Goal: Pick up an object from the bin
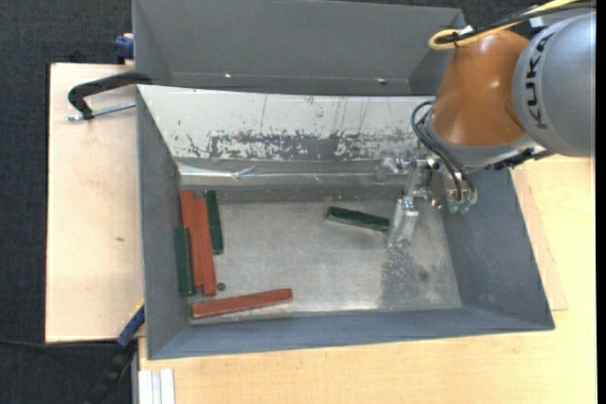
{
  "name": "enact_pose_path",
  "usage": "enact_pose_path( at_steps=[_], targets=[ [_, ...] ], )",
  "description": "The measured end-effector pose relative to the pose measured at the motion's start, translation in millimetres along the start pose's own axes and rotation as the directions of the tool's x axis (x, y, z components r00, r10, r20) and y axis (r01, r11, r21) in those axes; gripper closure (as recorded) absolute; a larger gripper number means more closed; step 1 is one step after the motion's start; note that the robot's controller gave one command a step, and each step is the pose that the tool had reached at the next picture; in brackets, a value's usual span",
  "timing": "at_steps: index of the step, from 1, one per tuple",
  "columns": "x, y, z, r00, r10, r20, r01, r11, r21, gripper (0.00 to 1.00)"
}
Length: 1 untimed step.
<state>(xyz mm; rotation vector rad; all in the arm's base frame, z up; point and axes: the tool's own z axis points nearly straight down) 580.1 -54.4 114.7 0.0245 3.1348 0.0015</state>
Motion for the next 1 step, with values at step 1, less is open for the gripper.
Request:
enact_pose_path(
  at_steps=[1],
  targets=[
    [10.4, 7.6, 42.2, 0.991, 0.132, -0.007, -0.132, 0.991, 0.001, 1.0]
  ],
)
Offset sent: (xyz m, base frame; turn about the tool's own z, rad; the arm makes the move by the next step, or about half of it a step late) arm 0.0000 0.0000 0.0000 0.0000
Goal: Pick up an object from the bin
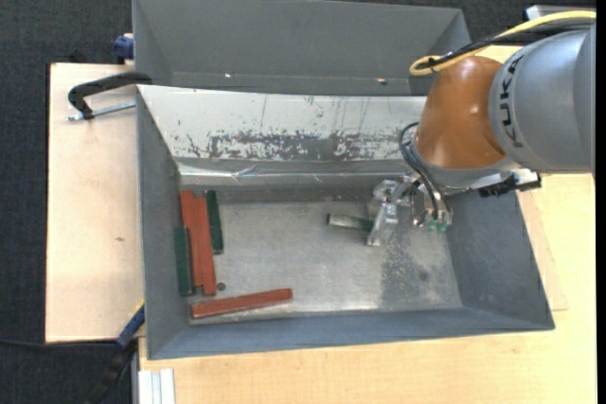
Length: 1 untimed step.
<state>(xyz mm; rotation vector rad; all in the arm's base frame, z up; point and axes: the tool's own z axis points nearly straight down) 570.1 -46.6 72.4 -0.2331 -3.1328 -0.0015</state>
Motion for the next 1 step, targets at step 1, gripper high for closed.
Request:
enact_pose_path(
  at_steps=[1],
  targets=[
    [0.0, 0.0, 0.0, 1.0, 0.0, 0.0, 0.0, 1.0, 0.0, 1.0]
  ],
)
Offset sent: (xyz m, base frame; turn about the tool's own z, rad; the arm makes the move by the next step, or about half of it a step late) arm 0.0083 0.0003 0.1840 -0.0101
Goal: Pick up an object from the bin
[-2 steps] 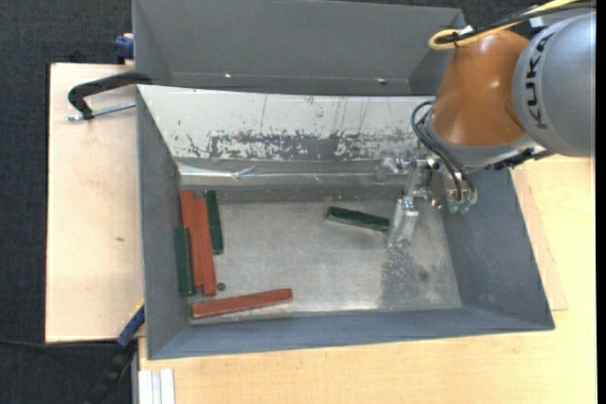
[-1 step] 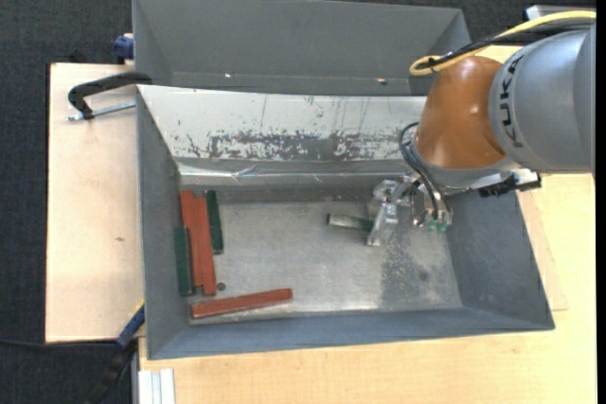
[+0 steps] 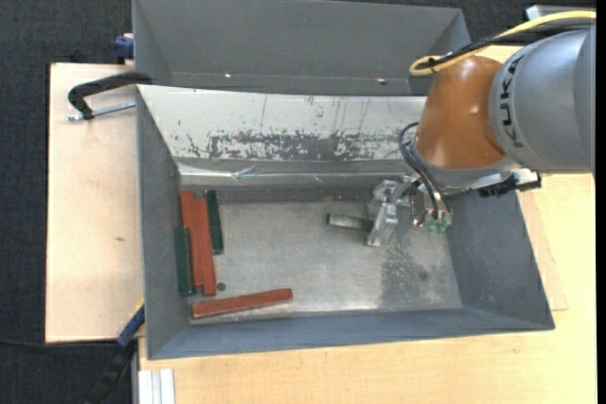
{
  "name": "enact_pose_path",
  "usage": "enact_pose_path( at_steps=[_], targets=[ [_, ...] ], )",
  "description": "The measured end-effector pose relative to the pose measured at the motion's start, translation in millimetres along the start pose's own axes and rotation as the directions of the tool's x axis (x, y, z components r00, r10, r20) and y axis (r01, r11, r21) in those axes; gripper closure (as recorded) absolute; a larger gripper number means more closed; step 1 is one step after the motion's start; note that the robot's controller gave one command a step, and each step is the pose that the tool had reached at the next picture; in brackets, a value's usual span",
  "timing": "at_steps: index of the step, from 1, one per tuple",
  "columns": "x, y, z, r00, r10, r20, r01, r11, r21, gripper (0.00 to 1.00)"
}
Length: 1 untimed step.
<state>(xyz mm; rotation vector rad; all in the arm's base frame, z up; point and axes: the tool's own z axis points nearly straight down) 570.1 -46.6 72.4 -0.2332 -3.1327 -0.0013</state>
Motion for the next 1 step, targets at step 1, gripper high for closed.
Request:
enact_pose_path(
  at_steps=[1],
  targets=[
    [-10.1, 2.7, -186.7, 1.0, -0.012, 0.01, 0.012, 1.0, -0.001, 1.0]
  ],
)
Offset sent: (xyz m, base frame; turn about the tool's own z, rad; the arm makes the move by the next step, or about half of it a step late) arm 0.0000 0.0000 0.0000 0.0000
